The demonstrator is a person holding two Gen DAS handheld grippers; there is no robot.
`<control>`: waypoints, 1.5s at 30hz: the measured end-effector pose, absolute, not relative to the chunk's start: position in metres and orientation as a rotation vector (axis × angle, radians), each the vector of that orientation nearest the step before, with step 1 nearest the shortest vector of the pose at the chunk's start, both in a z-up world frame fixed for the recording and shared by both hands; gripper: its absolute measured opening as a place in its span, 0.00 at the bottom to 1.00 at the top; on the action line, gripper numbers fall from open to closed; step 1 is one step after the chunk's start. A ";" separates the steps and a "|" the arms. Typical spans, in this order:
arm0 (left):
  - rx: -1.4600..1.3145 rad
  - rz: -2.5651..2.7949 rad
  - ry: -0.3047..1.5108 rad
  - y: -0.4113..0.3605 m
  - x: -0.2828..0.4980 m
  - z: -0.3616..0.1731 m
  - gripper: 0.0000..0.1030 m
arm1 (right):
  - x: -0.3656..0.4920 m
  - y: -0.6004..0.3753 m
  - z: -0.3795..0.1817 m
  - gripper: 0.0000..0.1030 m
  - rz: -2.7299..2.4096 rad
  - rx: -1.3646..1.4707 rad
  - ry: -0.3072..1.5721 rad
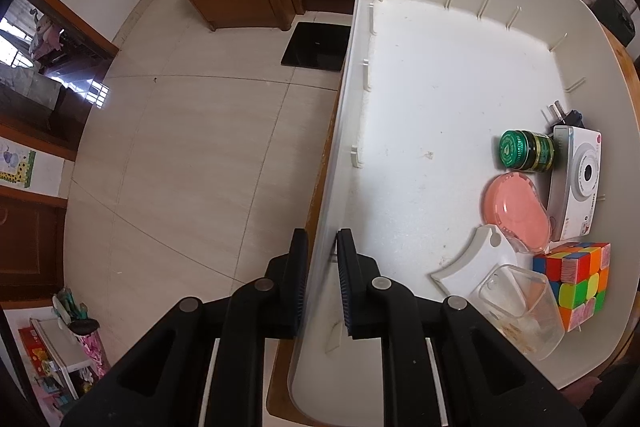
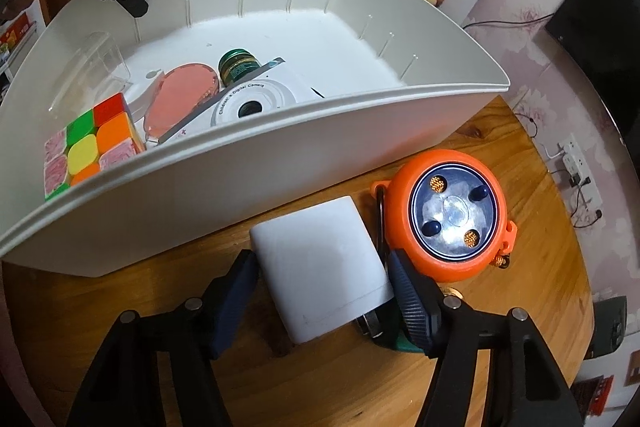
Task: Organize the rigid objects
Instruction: 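Grasp the white square charger with the right tool and lift it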
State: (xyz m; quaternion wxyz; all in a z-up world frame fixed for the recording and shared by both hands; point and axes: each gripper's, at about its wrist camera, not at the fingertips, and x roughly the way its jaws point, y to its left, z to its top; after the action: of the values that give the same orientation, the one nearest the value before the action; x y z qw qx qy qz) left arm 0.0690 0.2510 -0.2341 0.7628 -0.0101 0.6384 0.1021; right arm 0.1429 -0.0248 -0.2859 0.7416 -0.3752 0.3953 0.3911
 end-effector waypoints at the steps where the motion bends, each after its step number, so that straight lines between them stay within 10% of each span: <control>1: -0.022 0.221 1.388 0.251 0.069 -0.234 0.16 | 0.143 -0.025 -0.285 0.64 0.854 -0.819 0.876; 39: -0.036 0.163 1.381 0.254 0.065 -0.225 0.15 | 0.110 -0.101 -0.248 0.54 0.446 -0.008 1.203; 40: -0.036 0.159 1.382 0.254 0.065 -0.225 0.15 | 0.109 -0.098 -0.241 0.52 0.445 -0.007 1.191; 42: -0.036 0.145 1.384 0.256 0.066 -0.226 0.15 | 0.108 -0.096 -0.227 0.01 0.462 0.025 1.138; 45: -0.037 0.133 1.387 0.256 0.067 -0.227 0.15 | 0.115 -0.097 -0.224 0.03 0.421 0.051 1.166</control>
State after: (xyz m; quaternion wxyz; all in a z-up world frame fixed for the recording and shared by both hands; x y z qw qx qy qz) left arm 0.0669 0.2563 -0.2269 0.7667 -0.0169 0.6388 0.0611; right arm 0.1148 -0.0973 -0.2235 0.8137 0.0239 0.5462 0.1974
